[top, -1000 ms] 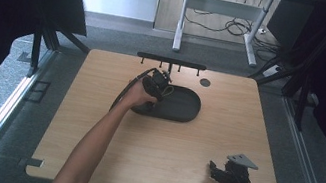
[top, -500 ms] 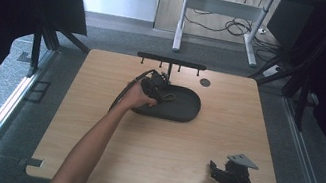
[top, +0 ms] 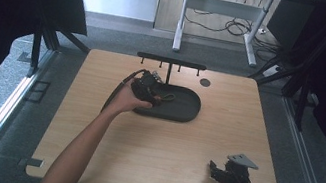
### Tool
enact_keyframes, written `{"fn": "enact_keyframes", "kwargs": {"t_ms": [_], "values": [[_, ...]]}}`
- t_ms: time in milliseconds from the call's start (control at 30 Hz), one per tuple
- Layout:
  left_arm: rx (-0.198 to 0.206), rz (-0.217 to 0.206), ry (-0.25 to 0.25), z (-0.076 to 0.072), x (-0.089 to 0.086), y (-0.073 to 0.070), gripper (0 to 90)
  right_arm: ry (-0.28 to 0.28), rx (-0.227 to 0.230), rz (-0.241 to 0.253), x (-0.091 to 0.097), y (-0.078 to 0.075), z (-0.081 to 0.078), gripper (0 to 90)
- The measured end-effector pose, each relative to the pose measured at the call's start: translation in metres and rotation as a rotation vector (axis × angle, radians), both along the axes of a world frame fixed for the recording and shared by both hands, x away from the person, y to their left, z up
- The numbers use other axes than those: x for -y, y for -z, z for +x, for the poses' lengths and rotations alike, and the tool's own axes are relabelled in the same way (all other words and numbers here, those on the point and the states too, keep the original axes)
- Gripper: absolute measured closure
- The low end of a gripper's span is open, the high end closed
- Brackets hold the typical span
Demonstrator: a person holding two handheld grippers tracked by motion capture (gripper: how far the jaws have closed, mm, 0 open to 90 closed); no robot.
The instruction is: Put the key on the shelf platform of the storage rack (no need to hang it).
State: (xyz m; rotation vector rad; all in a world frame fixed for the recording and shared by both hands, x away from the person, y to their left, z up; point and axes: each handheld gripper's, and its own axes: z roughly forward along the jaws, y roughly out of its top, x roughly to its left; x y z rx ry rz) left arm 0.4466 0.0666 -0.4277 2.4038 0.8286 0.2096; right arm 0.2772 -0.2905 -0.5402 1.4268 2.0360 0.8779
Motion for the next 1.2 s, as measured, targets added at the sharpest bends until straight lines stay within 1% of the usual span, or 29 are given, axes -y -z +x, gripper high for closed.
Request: {"fn": "enact_keyframes", "kwargs": {"t_ms": [100,167,200,233,267,400,500,567,633,700,767,800,867,933,1000,1033,1100,1133,1200], "values": [[0.023,0.013,0.011,-0.010,-0.005,0.000,49.2,0.001,-0.001,-0.001,0.001,0.000,0.000,23.3],[0.018,-0.005,0.007,-0.017,-0.008,0.002,48.7,0.002,-0.001,-0.001,0.001,0.000,0.000,23.3],[0.022,-0.009,0.008,-0.023,-0.013,0.004,48.5,0.001,0.000,-0.001,0.001,0.000,0.000,23.3],[0.022,-0.009,0.008,-0.023,-0.013,0.004,48.4,0.001,0.000,-0.001,0.001,0.000,0.000,23.3],[0.027,-0.007,0.011,-0.026,-0.015,0.006,48.4,0.002,-0.001,0.000,0.001,0.000,0.000,23.3],[0.021,-0.014,0.014,-0.040,-0.025,0.014,48.2,0.002,-0.002,0.000,0.001,0.000,0.000,23.3],[0.022,-0.010,0.007,-0.051,-0.031,0.020,46.8,0.004,-0.006,0.004,0.001,0.000,0.000,23.3],[0.004,-0.027,0.011,-0.060,-0.035,0.024,45.8,0.004,-0.006,0.005,0.001,0.000,0.000,23.3],[0.003,-0.039,0.013,-0.067,-0.037,0.026,44.8,0.004,-0.006,0.005,0.001,0.000,0.000,23.3],[0.000,-0.031,0.015,-0.074,-0.039,0.029,44.3,0.005,-0.006,0.006,0.001,0.000,0.000,23.3],[0.011,-0.025,0.008,-0.081,-0.041,0.033,44.3,0.005,-0.006,0.005,0.001,0.000,0.000,23.4],[0.009,-0.025,0.007,-0.084,-0.042,0.034,44.1,0.005,-0.005,0.005,0.001,0.000,0.000,23.4],[0.007,-0.037,0.009,-0.090,-0.044,0.038,44.2,0.004,-0.006,0.006,0.001,0.000,0.000,23.4],[0.011,-0.024,0.009,-0.096,-0.045,0.043,43.5,0.003,-0.005,0.006,0.001,0.000,0.000,23.4],[0.015,-0.028,0.000,-0.103,-0.049,0.048,43.4,0.002,-0.005,0.005,0.001,0.000,0.000,23.3],[0.009,-0.034,-0.009,-0.106,-0.052,0.050,43.8,0.003,-0.005,0.006,0.001,0.000,0.000,23.2],[0.004,-0.025,-0.010,-0.107,-0.054,0.050,43.4,0.005,-0.003,0.004,0.001,0.000,0.001,23.2],[0.008,-0.031,-0.021,-0.107,-0.057,0.049,43.2,0.016,0.006,-0.006,0.001,0.000,0.001,24.2],[0.014,-0.072,-0.045,-0.108,-0.063,0.046,43.9,0.036,0.027,-0.014,0.002,-0.001,0.001,24.6]]}}
